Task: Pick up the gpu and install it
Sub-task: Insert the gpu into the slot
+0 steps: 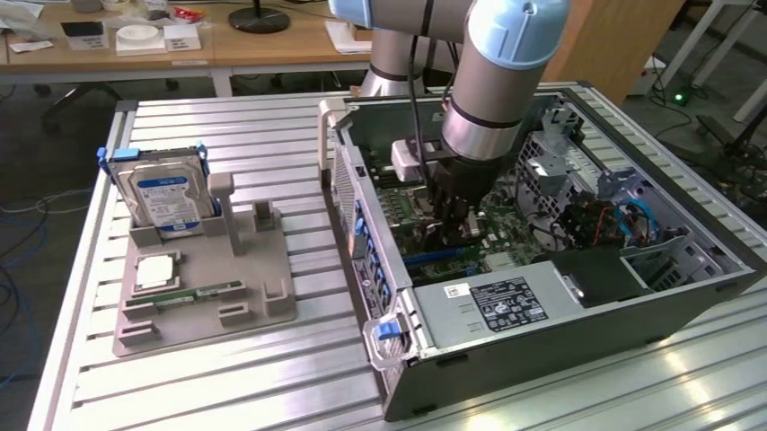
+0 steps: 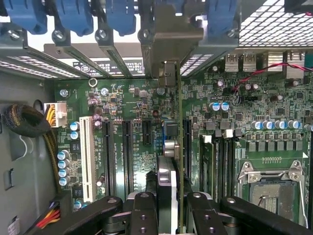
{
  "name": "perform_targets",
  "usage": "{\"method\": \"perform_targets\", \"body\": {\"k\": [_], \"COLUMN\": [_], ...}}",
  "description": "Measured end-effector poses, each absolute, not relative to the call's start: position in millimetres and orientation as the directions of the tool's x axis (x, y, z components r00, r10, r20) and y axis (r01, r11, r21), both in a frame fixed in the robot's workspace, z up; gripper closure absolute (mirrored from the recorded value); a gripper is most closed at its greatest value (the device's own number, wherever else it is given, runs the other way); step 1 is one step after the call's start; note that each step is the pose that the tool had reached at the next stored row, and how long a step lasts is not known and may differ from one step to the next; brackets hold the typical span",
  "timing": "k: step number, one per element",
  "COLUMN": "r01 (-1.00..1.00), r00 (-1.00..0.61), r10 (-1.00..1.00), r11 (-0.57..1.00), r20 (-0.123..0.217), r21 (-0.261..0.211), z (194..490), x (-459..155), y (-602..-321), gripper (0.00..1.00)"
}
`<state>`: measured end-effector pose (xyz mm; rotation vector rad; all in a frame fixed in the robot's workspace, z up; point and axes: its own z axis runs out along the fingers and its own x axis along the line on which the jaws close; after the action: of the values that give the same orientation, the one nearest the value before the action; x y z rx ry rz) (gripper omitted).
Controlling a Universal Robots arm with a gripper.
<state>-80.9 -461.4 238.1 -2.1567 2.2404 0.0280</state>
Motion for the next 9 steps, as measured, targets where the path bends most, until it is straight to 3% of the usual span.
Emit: {"method": "perform_targets", "body": {"k": [9], "r01": [-0.999], "r00": [-0.038], "r10": [-0.999], "r11": [0.038], "r20": [-0.035], "r21": [-0.009], "z": [234.5], "x": [-81.2], "y": [-461.4], "gripper": [0.72]}}
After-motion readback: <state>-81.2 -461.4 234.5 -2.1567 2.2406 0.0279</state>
